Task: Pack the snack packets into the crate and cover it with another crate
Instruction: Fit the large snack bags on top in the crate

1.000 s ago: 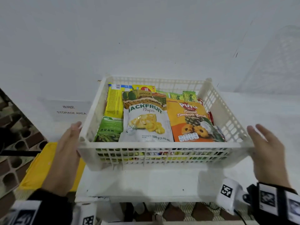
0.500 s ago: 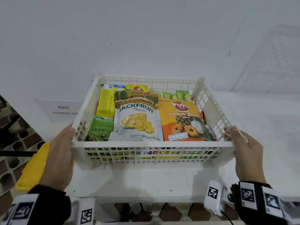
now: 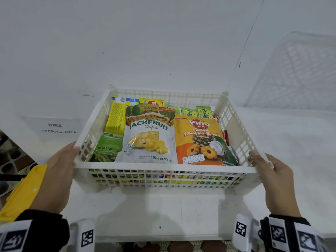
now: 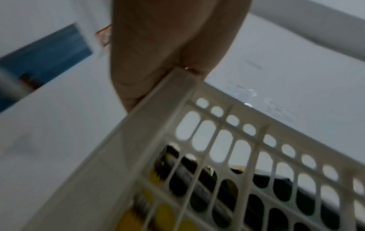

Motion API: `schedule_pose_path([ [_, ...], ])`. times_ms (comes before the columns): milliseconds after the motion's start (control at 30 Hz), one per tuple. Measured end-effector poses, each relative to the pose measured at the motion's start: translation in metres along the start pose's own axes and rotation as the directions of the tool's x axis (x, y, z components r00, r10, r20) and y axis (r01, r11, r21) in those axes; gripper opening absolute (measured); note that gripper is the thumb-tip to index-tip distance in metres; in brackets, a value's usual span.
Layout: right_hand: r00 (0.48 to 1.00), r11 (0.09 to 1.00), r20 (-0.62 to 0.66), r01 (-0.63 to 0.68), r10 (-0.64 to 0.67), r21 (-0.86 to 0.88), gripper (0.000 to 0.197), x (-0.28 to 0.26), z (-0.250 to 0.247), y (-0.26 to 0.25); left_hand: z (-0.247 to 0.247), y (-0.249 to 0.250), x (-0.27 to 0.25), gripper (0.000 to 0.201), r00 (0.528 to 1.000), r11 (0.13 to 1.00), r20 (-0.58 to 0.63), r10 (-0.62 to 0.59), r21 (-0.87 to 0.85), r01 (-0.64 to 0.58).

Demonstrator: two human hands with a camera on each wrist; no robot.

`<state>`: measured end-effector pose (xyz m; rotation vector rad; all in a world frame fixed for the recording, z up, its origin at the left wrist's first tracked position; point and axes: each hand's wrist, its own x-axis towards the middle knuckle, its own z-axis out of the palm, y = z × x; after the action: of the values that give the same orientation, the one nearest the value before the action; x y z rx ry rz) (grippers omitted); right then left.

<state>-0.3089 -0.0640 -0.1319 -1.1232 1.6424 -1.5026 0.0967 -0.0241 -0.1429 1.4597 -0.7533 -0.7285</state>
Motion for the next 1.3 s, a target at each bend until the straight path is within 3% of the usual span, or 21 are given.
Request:
schedule_pose_path([
  [67,0.993,0.981,-0.084,0.071,-0.088,-0.181,0.042,0.002,0.004,-0.004,0.008,0.013,-0.006,0.034,0.988,0.959,-0.075,0.131,0.260,-0.108],
  [133,0.931,0.900,-0.128,0.284,-0.341,-0.331,0.044,-0.006,0.015,-0.021,0.021,0.033,-0.017,0.041,0.923,0.753,-0.061,0.380,0.600,-0.271],
  [167,0.878,0.842,-0.100,0.408,-0.467,-0.352,0.041,-0.010,0.022,-0.032,0.030,0.042,-0.022,0.045,0.873,0.668,-0.014,0.488,0.649,-0.363],
  [200,0.833,0.788,-0.040,0.505,-0.552,-0.351,0.037,-0.015,0.032,-0.041,0.039,0.050,-0.027,0.042,0.853,0.645,0.037,0.521,0.636,-0.422],
  [233,0.805,0.751,0.047,0.570,-0.591,-0.333,0.034,-0.017,0.043,-0.049,0.052,0.058,-0.031,0.034,0.870,0.686,0.081,0.486,0.582,-0.437],
  [300,0.813,0.769,0.266,0.579,-0.518,-0.270,0.031,-0.022,0.068,-0.062,0.070,0.063,-0.028,0.022,0.938,0.792,0.164,0.305,0.504,-0.346],
  [333,0.818,0.799,0.386,0.541,-0.427,-0.264,0.032,-0.023,0.080,-0.066,0.077,0.062,-0.022,0.022,0.955,0.796,0.211,0.207,0.531,-0.290],
  [400,0.801,0.819,0.552,0.467,-0.233,-0.333,0.040,-0.027,0.102,-0.069,0.087,0.056,-0.009,0.026,0.962,0.738,0.270,0.037,0.642,-0.208],
  [500,0.740,0.832,0.668,0.418,-0.080,-0.364,0.047,-0.028,0.124,-0.063,0.093,0.045,0.009,0.034,0.973,0.618,0.219,-0.076,0.776,-0.126],
  [567,0.722,0.817,0.691,0.411,-0.022,-0.404,0.044,-0.025,0.133,-0.060,0.093,0.036,0.018,0.032,0.974,0.532,0.180,-0.139,0.843,-0.080],
  [633,0.717,0.789,0.697,0.416,0.023,-0.453,0.037,-0.022,0.140,-0.061,0.093,0.028,0.026,0.030,0.966,0.506,0.182,-0.183,0.860,-0.066],
  [767,0.709,0.724,0.704,0.464,0.042,-0.511,0.033,-0.019,0.152,-0.058,0.091,0.026,0.034,0.031,0.947,0.585,0.229,-0.223,0.809,-0.058],
  [867,0.708,0.711,0.703,0.460,0.068,-0.531,0.029,-0.019,0.153,-0.053,0.086,0.029,0.031,0.043,0.935,0.709,0.318,-0.158,0.695,-0.116],
  [967,0.707,0.701,0.703,0.461,0.080,-0.544,0.023,-0.019,0.152,-0.052,0.084,0.033,0.025,0.042,0.916,0.728,0.379,-0.134,0.665,-0.168],
  [1067,0.710,0.703,0.695,0.439,0.109,-0.559,0.034,-0.022,0.151,-0.056,0.084,0.036,0.023,0.055,0.918,0.739,0.372,-0.136,0.655,-0.156],
  [1300,0.697,0.696,0.695,0.411,0.178,-0.590,0.042,-0.025,0.147,-0.064,0.087,0.035,0.023,0.053,0.908,0.620,0.391,-0.150,0.753,-0.221],
])
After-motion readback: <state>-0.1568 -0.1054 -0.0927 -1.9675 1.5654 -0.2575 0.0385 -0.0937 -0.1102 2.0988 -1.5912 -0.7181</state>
